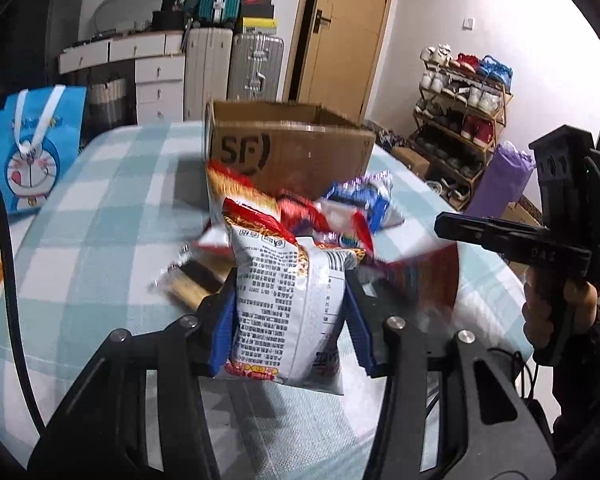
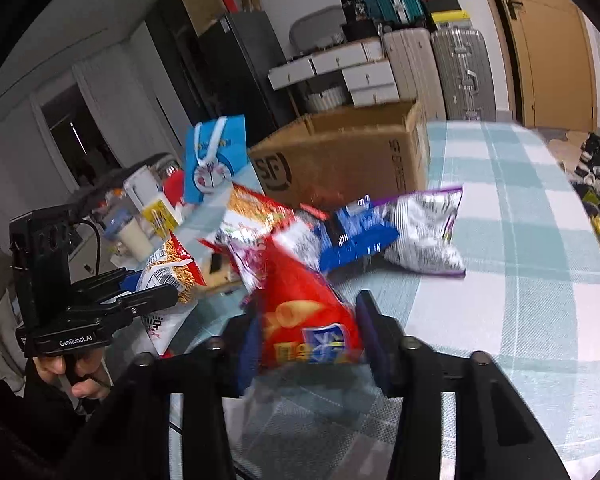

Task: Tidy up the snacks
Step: 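Lift the white bag with the left tool while the right tool lifts the red chip bag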

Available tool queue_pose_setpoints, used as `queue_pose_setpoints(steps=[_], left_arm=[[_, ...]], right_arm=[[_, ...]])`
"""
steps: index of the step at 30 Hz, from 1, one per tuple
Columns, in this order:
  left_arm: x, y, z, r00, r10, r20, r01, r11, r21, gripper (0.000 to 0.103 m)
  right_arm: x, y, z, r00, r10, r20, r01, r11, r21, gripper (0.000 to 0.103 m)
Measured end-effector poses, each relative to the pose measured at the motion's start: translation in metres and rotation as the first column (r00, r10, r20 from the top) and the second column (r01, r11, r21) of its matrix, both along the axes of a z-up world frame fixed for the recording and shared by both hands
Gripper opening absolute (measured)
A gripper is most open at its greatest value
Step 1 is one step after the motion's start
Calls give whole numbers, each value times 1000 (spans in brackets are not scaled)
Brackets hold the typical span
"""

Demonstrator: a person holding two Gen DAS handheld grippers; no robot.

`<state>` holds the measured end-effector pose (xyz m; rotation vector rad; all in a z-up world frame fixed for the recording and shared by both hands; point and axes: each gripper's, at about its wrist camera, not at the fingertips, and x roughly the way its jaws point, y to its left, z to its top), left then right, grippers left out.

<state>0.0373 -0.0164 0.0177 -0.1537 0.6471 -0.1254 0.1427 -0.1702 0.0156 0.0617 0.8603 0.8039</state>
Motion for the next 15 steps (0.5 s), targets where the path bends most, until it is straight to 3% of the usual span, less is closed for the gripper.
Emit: queue_pose_setpoints(steps=[3, 7, 9, 11, 15], left_arm=[[0, 1, 6, 1000, 5, 7, -5, 1000, -7, 46], [0, 1, 5, 1000, 12, -13, -12, 1000, -3, 46], [0, 0, 4, 1000, 13, -14, -13, 1000, -3, 46], [0, 0, 3, 1000, 12, -16, -12, 1000, -8, 46], [1, 0, 0, 1000, 10, -23, -10, 1000, -9, 46]], right_arm=[[0, 3, 4, 999, -26, 32, 28, 998, -63, 25], [2, -1, -9, 999, -15, -42, 11, 996, -85, 32], [-2, -5, -14, 998, -17, -61, 12, 996, -88, 67], [-5, -10, -19, 995, -13, -96, 6, 997, -73, 83], [-9, -18, -25, 990, -21, -141, 14, 999, -52, 86]])
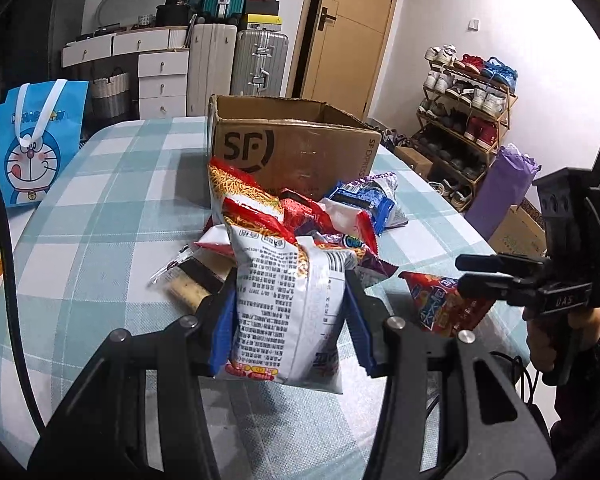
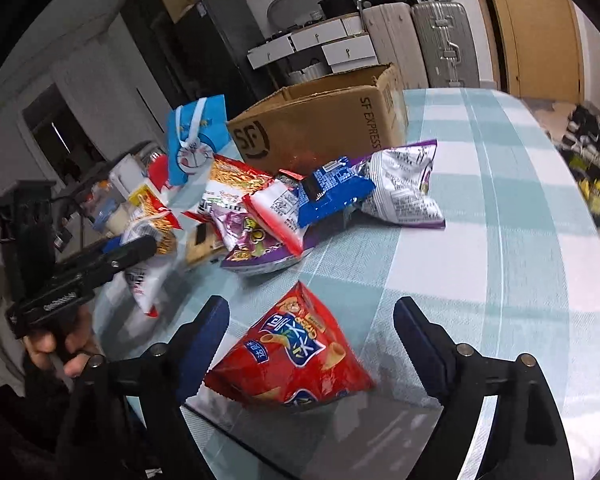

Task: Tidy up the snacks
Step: 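Lift the white bag with the left tool while the right tool lifts the red chip bag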

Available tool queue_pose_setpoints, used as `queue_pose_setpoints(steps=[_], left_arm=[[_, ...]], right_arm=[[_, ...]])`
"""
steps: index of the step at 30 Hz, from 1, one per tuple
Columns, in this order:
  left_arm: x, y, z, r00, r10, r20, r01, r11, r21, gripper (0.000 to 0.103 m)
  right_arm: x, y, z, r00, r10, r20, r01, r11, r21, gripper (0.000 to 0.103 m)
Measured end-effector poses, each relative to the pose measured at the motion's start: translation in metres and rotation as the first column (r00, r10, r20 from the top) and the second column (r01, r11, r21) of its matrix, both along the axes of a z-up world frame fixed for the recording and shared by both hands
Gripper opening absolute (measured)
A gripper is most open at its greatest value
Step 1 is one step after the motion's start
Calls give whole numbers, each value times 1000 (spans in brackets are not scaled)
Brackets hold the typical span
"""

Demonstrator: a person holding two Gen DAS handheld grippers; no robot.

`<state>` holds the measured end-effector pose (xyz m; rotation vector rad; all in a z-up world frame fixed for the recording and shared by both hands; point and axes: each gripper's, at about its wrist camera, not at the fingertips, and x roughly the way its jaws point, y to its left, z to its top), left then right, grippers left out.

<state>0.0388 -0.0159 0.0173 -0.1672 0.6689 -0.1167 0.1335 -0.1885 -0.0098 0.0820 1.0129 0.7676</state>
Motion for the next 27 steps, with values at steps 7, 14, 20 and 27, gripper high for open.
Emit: queue_pose_setpoints(steps=[7, 14, 20, 27], left_arm=[[3, -1, -3, 1000, 7, -7, -7, 1000, 4, 46], [6, -1, -1, 999, 49, -3, -49, 998, 28, 46], [8, 0, 3, 997, 76, 10, -77, 996, 44, 46], [6, 1, 17, 995, 88, 44, -90, 995, 41, 46]], right_arm=[[-14, 19, -22, 998, 53, -27, -56, 993, -105, 88], [-16, 36, -30, 997, 80, 13, -76, 978, -194, 66], [-23, 40, -22, 991, 127, 45, -119, 982, -149, 51], [-27, 33, 4, 988, 115, 101, -113, 993, -32, 51]])
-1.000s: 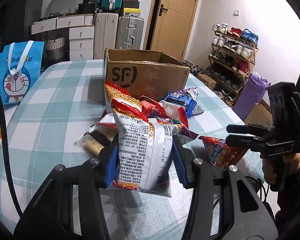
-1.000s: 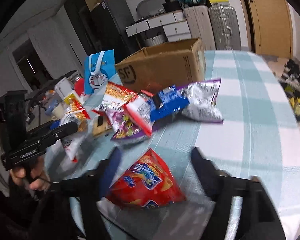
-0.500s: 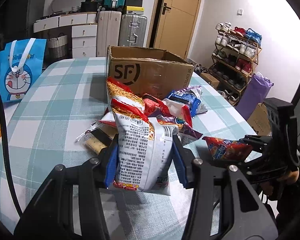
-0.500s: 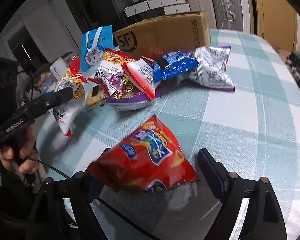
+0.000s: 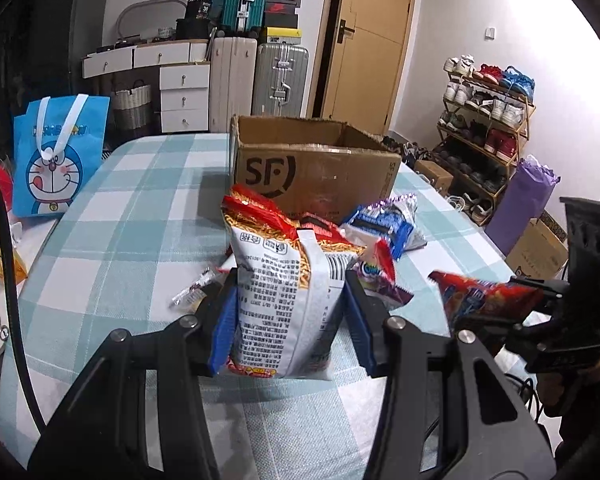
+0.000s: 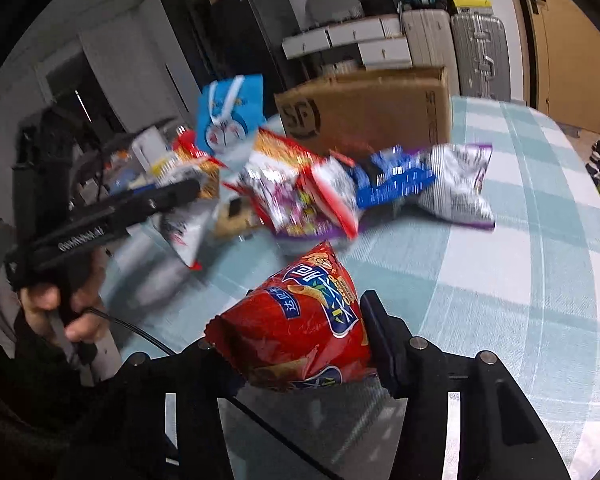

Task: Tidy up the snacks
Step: 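Lift the white bag with the left tool while the right tool lifts the red chip bag, then carry the red chip bag into the cardboard box and open the right tool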

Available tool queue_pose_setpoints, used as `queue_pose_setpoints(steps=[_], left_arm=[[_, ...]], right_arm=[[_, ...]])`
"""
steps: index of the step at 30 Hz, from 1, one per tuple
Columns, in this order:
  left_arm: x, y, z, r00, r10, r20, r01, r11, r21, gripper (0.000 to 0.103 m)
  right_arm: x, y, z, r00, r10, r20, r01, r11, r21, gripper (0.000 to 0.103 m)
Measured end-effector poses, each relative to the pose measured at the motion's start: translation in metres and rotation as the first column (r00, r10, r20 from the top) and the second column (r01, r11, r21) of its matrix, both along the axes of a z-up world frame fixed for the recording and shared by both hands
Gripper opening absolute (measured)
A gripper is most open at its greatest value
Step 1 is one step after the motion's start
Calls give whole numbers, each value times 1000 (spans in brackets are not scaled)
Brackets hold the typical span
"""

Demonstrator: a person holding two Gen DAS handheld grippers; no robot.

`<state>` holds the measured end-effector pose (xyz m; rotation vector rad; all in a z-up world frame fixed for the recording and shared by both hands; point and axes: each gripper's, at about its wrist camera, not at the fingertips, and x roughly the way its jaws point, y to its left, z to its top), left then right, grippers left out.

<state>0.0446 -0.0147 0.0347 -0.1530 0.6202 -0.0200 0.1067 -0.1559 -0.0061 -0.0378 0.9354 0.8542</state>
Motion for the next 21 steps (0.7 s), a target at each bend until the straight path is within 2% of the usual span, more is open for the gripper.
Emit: queue_pose_setpoints(steps=[10, 21], left_arm=[[22, -3, 33, 998, 6, 62, -8, 999, 37, 46], [74, 4, 67, 994, 32, 103, -37, 998, 48, 46]], right_arm=[[28, -8, 49, 988, -107, 114, 100, 992, 71, 51], [80, 0, 79, 954, -221, 200, 209, 974, 83, 51]])
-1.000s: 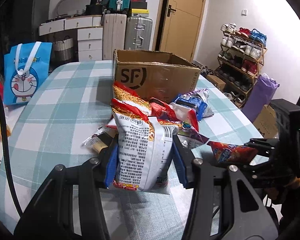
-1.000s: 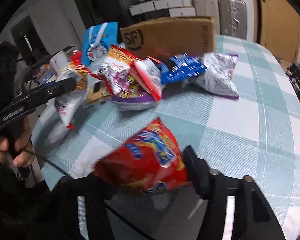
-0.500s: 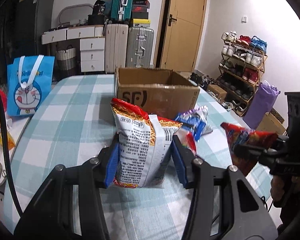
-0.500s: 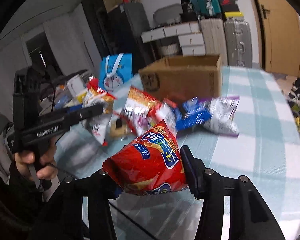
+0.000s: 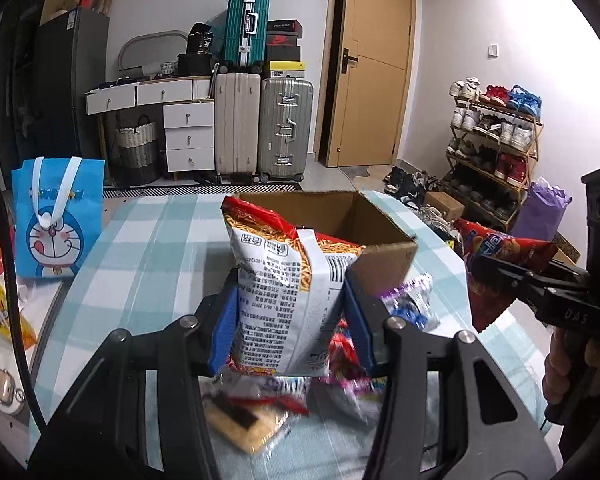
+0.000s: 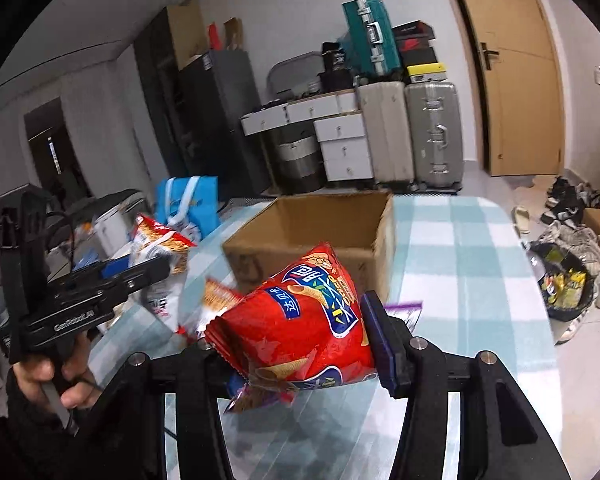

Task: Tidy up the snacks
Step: 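Carry the red chip bag into the cardboard box and open the right tool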

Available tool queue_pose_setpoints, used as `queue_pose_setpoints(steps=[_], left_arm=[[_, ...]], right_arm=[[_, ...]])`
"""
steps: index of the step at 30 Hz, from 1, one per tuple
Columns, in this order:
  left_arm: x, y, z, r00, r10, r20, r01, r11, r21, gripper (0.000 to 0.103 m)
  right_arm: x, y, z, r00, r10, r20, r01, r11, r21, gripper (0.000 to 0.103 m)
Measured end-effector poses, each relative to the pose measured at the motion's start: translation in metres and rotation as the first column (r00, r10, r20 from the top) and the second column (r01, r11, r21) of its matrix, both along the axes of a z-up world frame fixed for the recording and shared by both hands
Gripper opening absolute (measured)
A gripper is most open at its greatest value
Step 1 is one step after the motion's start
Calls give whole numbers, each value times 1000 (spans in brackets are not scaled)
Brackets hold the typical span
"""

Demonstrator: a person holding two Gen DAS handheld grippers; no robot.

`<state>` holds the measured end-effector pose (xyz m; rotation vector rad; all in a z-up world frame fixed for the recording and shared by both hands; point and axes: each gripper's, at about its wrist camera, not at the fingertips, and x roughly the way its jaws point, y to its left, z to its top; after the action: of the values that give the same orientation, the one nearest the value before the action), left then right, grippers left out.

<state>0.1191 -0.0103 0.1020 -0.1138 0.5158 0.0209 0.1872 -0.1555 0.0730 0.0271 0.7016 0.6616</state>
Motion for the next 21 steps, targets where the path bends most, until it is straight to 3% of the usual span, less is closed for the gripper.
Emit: queue_pose_setpoints(steps=[10, 21], left_arm=[[64, 11, 2, 1000, 9, -30, -9, 1000, -15, 46], [128, 15, -12, 998, -4, -60, 2, 1000, -21, 46]], right_arm=[[40, 16, 6, 1000, -11, 5, 11, 999, 39, 51], [88, 45, -15, 999, -33, -22, 34, 998, 46, 51]])
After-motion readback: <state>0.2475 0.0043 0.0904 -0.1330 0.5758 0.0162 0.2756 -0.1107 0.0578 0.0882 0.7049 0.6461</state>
